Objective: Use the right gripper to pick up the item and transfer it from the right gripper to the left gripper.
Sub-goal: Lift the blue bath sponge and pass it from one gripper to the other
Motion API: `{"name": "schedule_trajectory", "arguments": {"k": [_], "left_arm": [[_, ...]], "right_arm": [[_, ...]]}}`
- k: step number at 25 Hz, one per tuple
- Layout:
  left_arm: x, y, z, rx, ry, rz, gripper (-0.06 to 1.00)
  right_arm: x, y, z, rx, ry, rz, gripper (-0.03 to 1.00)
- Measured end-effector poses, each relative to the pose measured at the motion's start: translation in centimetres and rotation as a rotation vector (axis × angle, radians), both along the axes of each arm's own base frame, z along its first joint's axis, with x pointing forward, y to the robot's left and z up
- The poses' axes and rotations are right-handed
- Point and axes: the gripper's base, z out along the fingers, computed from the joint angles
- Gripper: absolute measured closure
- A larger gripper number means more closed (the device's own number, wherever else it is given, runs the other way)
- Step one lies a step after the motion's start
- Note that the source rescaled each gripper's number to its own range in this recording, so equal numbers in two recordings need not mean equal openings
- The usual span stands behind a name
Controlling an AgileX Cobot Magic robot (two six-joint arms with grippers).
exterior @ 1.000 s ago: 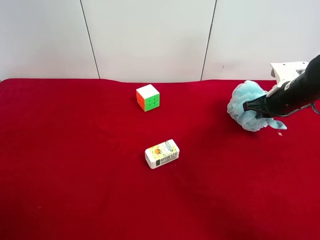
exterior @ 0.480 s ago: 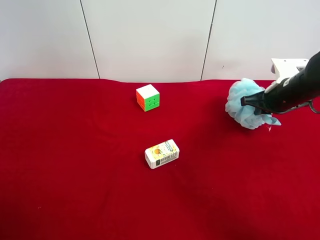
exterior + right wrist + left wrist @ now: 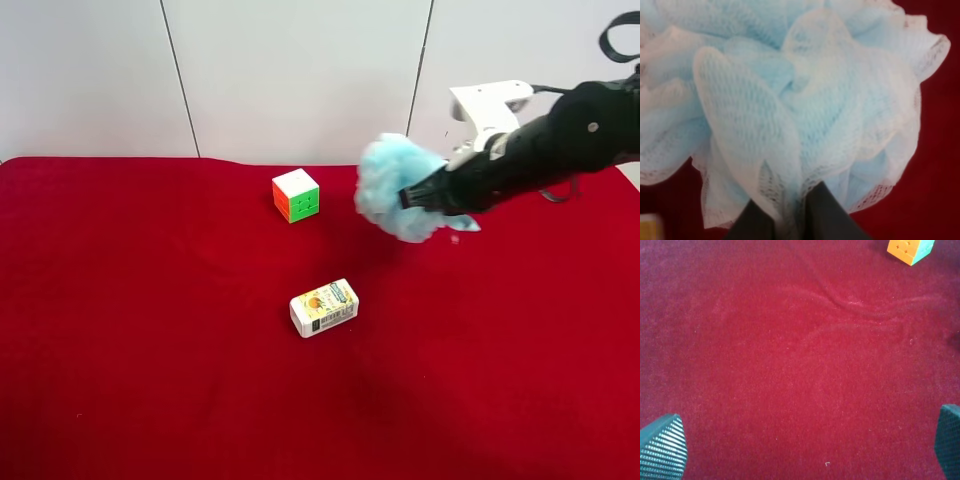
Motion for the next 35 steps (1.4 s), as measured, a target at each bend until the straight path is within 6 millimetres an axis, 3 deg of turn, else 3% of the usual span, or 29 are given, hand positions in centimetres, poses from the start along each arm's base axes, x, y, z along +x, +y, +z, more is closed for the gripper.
{"name": "schedule_trajectory", "arguments": {"k": [8,12,23,35], "left_arm": [[0.0,0.0,0.0,0.000,0.000,0.000,-0.06],[0.0,0.0,0.0,0.000,0.000,0.000,-0.06],[0.0,0.0,0.0,0.000,0.000,0.000,-0.06],[-0.1,-1.0,0.2,-0.065,-0.008,-0.088,-0.06]], "right_arm": [[-4.3,7.7,1.3,0.069,-0.089,0.262,0.95],[-5.9,9.9,1.6,0.094,-0.113,0.343,0.95],[-8.8,12.9,2.0,0.136,-0.153,0.465,0.96],[-8.7,13.1,2.2,0.150,-0.173,0.467,0.96]]}}
